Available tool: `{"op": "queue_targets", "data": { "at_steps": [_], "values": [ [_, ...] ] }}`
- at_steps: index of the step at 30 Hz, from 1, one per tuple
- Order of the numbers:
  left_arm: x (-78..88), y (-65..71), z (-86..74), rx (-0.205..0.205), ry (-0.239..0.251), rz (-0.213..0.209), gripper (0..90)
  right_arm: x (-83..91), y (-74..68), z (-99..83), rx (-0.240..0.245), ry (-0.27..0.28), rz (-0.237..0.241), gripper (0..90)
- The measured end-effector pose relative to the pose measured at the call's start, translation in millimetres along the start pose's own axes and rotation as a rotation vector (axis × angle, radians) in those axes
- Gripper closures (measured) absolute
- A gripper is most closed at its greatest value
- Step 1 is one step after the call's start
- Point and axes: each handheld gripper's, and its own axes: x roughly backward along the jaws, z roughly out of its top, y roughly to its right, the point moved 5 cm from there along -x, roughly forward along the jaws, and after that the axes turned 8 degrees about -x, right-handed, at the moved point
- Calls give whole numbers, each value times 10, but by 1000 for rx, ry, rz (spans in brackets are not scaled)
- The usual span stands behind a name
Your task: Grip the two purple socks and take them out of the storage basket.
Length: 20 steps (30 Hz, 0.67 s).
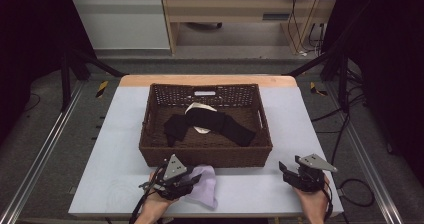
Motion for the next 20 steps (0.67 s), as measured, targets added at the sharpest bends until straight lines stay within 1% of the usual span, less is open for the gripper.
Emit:
{"op": "queue_targets", "data": {
  "at_steps": [1, 2, 4, 6, 7, 8, 9, 12, 16, 18, 20],
  "values": [
    [28, -10, 6, 10, 10, 0, 545, -1, 0, -1, 1, -1, -1, 352],
    [81, -33, 14, 21, 24, 9, 523, -2, 0, -1, 0, -1, -1, 350],
    [153, -69, 16, 33, 37, 19, 498, -3, 2, -4, 0, -1, -4, 347],
    [239, -114, -8, 42, 47, 36, 476, 2, 4, -8, -2, -2, -5, 345],
    [277, -140, -27, 47, 49, 47, 464, 9, -1, -11, -12, -7, -2, 344],
    [313, -170, -46, 52, 53, 57, 453, 7, 6, -12, -6, -3, -5, 343],
    [337, -193, -62, 58, 53, 64, 446, 10, 4, -14, -13, -4, -4, 341],
    [447, -303, -139, 79, 51, 97, 409, 9, 11, -18, -12, -4, -7, 337],
    [585, -437, -248, 83, 38, 130, 365, 3, 12, -23, -10, -6, -13, 321],
    [655, -517, -302, 103, 38, 145, 329, 3, 16, -26, -8, -9, -17, 315],
    [734, -608, -353, 124, 47, 162, 314, 4, 23, -26, -11, -5, -20, 309]
  ]
}}
